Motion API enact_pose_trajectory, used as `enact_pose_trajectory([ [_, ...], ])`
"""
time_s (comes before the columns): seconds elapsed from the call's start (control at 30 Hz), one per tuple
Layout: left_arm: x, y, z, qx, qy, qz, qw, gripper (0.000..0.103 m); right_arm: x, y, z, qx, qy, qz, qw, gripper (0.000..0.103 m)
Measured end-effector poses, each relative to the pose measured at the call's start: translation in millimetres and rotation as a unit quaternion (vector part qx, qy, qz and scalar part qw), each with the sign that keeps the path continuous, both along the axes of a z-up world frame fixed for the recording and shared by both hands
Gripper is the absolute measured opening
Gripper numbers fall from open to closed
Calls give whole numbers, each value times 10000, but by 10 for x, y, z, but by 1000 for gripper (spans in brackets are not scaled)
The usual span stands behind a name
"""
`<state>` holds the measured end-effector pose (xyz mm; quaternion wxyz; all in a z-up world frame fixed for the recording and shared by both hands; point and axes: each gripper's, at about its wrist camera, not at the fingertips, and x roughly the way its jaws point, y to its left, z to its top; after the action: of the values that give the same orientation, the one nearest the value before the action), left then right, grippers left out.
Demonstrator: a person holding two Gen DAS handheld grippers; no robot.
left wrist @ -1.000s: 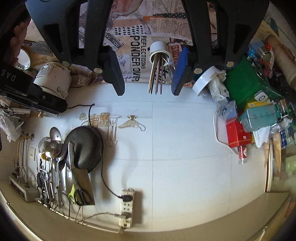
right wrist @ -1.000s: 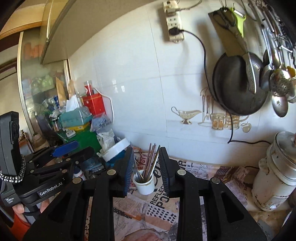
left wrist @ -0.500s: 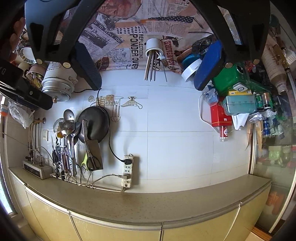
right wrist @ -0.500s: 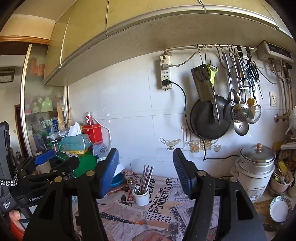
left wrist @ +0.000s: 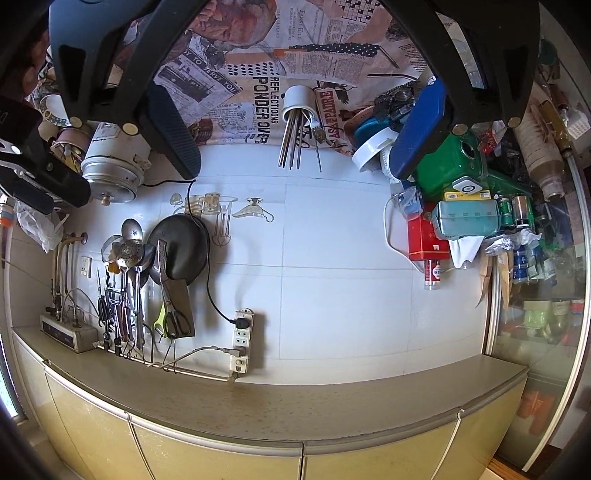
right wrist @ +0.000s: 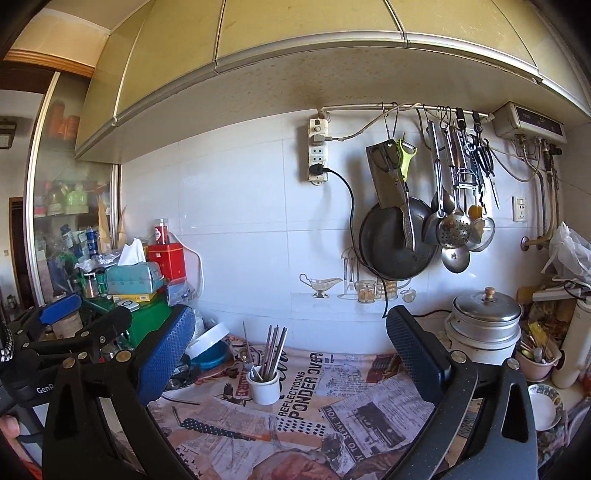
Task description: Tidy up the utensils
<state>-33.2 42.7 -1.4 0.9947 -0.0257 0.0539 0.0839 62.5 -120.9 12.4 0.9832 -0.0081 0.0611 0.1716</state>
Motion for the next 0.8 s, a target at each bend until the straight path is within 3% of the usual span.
enact_pose_trajectory([
  [0.8, 129, -34, -36, 86, 55, 5, 9999, 102, 58, 78, -36, -40, 139, 9, 9999, 103],
])
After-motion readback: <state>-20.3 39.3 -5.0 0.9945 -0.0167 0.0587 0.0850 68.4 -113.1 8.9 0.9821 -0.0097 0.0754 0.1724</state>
